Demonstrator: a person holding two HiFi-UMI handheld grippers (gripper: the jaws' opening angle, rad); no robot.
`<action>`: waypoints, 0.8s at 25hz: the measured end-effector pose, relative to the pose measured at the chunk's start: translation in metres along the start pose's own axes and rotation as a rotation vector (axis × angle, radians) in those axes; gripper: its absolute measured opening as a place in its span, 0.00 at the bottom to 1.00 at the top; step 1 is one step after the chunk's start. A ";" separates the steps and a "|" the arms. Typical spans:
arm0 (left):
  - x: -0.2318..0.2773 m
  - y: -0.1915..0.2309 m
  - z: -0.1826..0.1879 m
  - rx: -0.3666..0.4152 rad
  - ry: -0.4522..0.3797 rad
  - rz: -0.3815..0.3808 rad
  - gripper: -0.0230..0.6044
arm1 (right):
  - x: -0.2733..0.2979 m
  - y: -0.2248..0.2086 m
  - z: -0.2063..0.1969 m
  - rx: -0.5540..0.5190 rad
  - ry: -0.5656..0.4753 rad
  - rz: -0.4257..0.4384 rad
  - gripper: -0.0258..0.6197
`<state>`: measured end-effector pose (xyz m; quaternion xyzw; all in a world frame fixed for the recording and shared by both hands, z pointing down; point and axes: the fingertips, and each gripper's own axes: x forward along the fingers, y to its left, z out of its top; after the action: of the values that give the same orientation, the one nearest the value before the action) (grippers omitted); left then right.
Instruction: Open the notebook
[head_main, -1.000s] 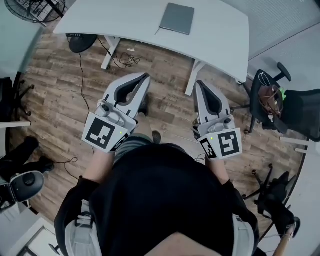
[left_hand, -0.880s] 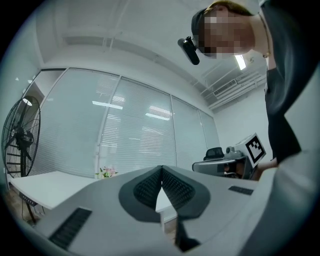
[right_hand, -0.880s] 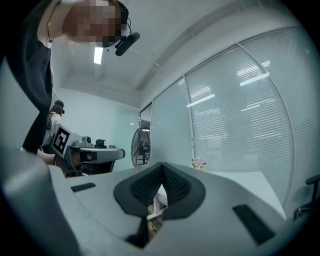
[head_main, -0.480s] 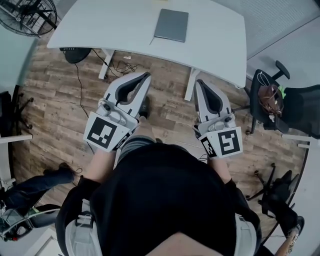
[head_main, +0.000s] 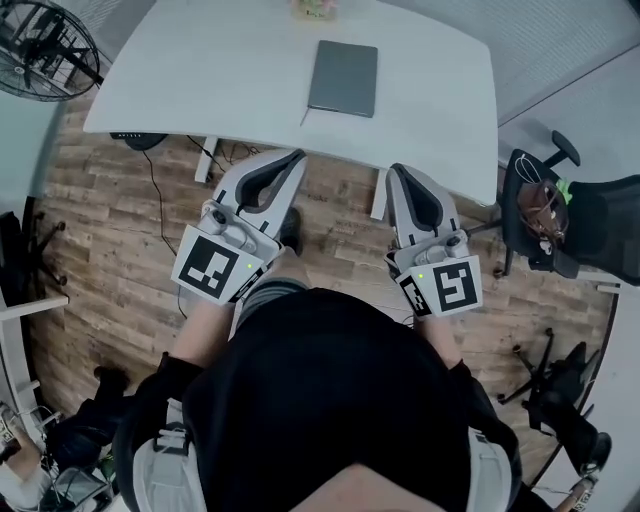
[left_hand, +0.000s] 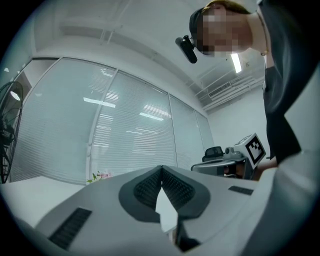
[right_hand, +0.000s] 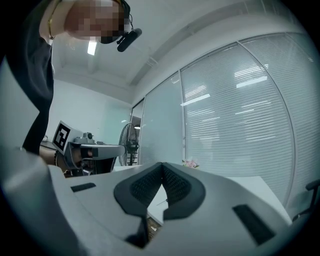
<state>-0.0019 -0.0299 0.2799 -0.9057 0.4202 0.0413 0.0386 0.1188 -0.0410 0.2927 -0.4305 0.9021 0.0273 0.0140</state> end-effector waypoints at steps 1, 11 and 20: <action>0.005 0.006 -0.003 -0.003 0.007 -0.005 0.05 | 0.007 -0.003 -0.001 -0.001 0.001 -0.004 0.05; 0.047 0.067 -0.006 -0.019 0.016 -0.045 0.05 | 0.074 -0.030 -0.001 0.014 0.012 -0.043 0.05; 0.090 0.123 0.006 -0.017 -0.012 -0.088 0.05 | 0.137 -0.056 0.005 0.011 0.004 -0.083 0.05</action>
<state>-0.0386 -0.1771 0.2603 -0.9233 0.3794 0.0487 0.0355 0.0764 -0.1826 0.2792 -0.4677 0.8835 0.0209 0.0154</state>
